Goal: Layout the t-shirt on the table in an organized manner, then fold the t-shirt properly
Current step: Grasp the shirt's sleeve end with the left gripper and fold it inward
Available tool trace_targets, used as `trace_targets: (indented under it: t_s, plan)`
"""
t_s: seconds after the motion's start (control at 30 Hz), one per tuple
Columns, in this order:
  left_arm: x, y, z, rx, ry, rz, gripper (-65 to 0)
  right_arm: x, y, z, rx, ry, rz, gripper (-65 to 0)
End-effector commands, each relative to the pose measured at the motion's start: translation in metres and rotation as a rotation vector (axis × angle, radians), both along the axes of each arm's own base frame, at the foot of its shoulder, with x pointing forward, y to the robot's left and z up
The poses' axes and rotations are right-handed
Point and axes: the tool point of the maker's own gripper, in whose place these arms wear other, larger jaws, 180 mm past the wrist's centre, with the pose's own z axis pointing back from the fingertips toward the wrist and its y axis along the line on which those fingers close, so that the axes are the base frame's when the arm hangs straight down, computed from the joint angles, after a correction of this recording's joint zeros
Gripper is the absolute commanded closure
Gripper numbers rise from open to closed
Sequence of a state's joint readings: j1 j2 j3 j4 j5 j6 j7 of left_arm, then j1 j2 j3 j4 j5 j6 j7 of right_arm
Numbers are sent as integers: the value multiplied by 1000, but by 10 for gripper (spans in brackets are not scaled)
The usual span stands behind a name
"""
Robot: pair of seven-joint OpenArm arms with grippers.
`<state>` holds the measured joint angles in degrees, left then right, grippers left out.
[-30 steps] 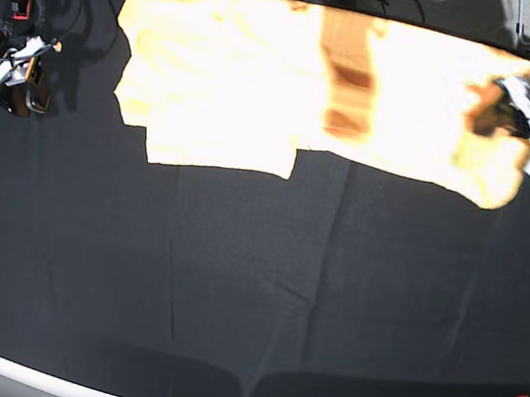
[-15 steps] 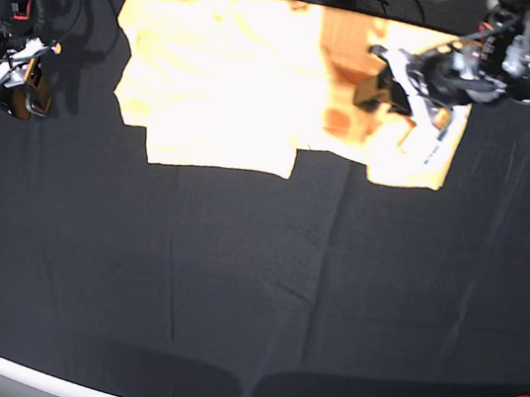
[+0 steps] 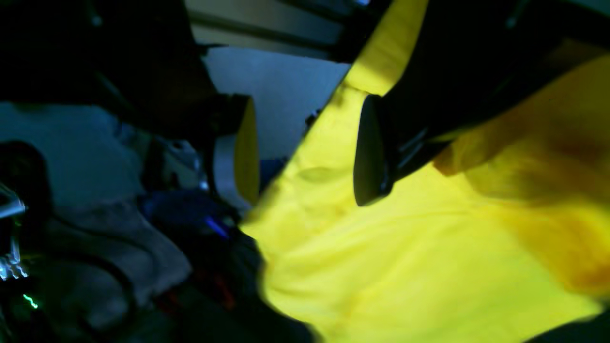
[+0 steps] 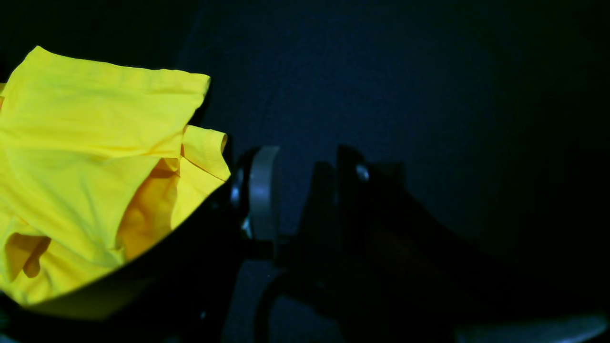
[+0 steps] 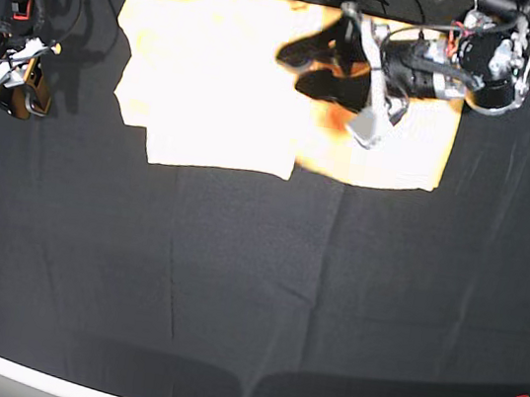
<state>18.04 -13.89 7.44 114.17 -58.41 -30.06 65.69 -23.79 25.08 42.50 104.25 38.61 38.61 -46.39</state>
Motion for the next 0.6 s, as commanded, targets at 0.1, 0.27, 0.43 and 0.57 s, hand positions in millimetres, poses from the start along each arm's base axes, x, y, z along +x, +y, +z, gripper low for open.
trace_targets:
  t_s: [0.1,0.27,0.43,0.57]
  plan:
    - [32,30,18,56,-131,116,-292,8,-2,15,-10,-52,11,-193]
    - [53,82,3,220,-147,252,-292,8,-2,15,-10,-51,11,-193]
    - [20,86,-23,278,-25,209,-292,8,-2,15,-10,-51,11,-193]
    - [-30,54,-28,184,76,65,-292,8,-2,15,-10,-51,11,-193]
